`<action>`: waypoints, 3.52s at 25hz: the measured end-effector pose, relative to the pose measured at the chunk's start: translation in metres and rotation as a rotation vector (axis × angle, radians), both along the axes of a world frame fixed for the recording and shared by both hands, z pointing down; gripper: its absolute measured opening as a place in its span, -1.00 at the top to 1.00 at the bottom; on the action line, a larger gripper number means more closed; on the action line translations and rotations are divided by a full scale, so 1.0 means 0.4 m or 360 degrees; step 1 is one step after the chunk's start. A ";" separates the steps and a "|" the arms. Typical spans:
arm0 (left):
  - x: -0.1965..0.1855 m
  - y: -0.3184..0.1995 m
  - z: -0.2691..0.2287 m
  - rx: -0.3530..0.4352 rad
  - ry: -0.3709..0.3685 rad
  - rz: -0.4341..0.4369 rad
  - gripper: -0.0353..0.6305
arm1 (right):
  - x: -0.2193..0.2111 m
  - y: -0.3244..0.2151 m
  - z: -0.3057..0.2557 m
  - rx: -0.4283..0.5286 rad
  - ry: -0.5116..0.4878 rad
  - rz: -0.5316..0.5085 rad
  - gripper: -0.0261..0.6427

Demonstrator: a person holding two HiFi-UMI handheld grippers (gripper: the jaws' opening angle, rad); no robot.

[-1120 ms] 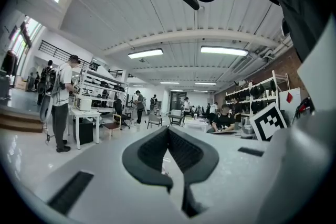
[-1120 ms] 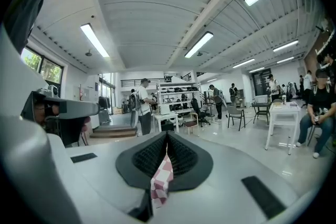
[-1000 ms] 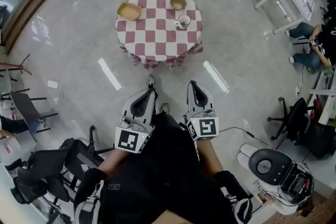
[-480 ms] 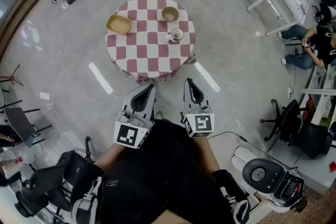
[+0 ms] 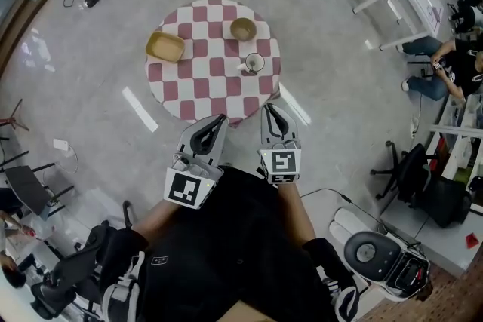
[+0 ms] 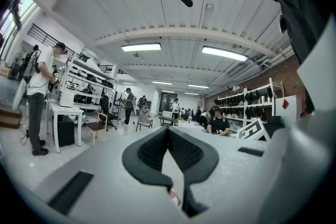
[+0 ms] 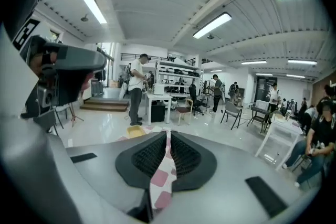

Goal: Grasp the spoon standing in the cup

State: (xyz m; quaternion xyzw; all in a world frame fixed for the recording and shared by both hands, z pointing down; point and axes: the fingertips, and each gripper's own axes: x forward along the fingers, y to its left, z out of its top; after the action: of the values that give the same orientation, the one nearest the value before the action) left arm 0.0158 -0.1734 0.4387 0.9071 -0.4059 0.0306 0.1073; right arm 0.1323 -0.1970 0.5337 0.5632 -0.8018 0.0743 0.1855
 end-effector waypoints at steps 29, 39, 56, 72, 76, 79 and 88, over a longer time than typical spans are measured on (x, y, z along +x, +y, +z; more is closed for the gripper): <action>-0.016 -0.331 0.094 -0.0190 0.0009 0.0018 0.87 | 0.025 -0.334 0.598 -0.0679 0.1255 -0.0541 0.53; -0.063 -0.364 0.120 -0.0235 0.0005 -0.0061 0.87 | 0.021 -0.347 0.656 -0.0746 0.1343 -0.0631 0.71; -0.055 -0.248 0.084 -0.0176 0.0027 -0.0095 0.87 | 0.024 -0.296 0.553 -0.0543 0.1315 -0.0519 0.72; 0.018 0.054 -0.009 0.0100 0.0029 -0.0089 0.87 | 0.050 0.007 0.170 -0.0036 0.0701 -0.0114 0.73; 0.041 0.161 -0.030 0.0167 0.0030 -0.0093 0.87 | 0.086 0.127 0.108 -0.0025 0.0338 0.0024 0.73; 0.035 0.247 -0.036 0.0202 0.0026 -0.0106 0.87 | 0.089 0.215 0.065 0.0003 0.0108 0.0080 0.73; -0.016 0.419 -0.058 0.0254 -0.0022 -0.0202 0.87 | 0.078 0.403 -0.050 0.0087 -0.0248 0.0121 0.73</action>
State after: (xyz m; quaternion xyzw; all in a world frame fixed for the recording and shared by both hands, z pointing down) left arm 0.0096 -0.0057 0.4155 0.8849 -0.4645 -0.0024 0.0337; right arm 0.1636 -0.0357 0.5138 0.5906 -0.7936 0.1030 0.1042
